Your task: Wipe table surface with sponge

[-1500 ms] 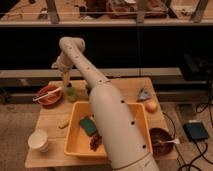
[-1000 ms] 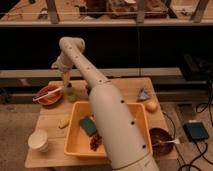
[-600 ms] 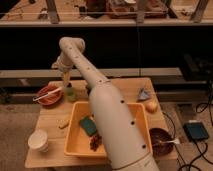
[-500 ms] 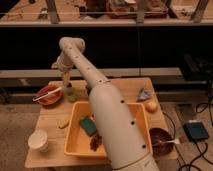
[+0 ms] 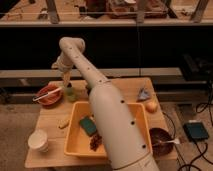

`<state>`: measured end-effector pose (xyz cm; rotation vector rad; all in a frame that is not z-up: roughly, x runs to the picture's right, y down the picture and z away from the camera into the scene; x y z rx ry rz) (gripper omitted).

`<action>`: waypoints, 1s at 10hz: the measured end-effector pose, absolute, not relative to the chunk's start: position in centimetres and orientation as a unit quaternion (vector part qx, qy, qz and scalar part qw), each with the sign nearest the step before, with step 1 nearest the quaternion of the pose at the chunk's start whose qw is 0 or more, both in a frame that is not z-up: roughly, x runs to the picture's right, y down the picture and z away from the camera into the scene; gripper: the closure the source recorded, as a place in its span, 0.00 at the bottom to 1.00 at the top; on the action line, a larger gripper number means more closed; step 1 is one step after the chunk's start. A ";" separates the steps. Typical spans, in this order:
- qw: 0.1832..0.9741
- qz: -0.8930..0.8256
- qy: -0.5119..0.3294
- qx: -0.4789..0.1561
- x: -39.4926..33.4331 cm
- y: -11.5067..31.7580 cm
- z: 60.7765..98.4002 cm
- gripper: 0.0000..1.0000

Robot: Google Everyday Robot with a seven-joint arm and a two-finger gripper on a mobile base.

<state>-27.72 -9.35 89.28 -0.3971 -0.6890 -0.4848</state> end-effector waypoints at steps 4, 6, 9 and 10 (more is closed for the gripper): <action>0.894 -0.234 -0.332 -0.191 -27.7 -9.4 89.3 0.20; 0.894 -0.234 -0.332 -0.191 -27.7 -9.4 89.3 0.20; 0.894 -0.230 -0.330 -0.196 -27.4 -9.6 89.2 0.20; 0.898 -0.229 -0.315 -0.205 -27.3 -10.0 88.6 0.20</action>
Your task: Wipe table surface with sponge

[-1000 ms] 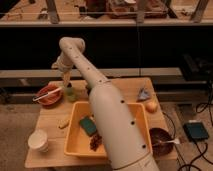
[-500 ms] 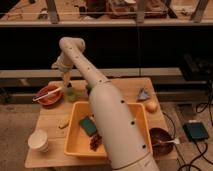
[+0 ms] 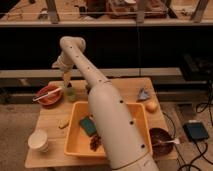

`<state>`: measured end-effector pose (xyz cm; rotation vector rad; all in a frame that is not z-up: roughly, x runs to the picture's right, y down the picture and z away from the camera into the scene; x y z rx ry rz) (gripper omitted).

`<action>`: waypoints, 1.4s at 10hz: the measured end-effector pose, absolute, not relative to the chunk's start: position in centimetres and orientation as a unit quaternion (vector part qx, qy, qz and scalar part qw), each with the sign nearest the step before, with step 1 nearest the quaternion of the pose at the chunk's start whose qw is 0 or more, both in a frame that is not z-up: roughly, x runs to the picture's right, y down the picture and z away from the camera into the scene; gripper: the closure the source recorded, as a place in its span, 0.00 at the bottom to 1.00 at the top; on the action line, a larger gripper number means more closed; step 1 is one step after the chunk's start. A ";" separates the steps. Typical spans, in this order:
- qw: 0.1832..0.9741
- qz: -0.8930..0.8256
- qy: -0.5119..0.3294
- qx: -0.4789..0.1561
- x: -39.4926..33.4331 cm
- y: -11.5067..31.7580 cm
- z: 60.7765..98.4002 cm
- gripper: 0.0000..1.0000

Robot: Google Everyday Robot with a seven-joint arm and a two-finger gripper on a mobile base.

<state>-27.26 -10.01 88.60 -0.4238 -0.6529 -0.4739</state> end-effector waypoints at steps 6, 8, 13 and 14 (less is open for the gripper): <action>0.916 -0.231 -0.233 -0.230 -25.0 -6.0 77.6 0.20; 0.922 -0.210 -0.222 -0.238 -22.3 -3.4 75.4 0.20; 0.943 -0.108 -0.197 -0.246 -13.1 2.1 71.3 0.20; 0.944 -0.103 -0.196 -0.246 -12.7 2.3 71.2 0.20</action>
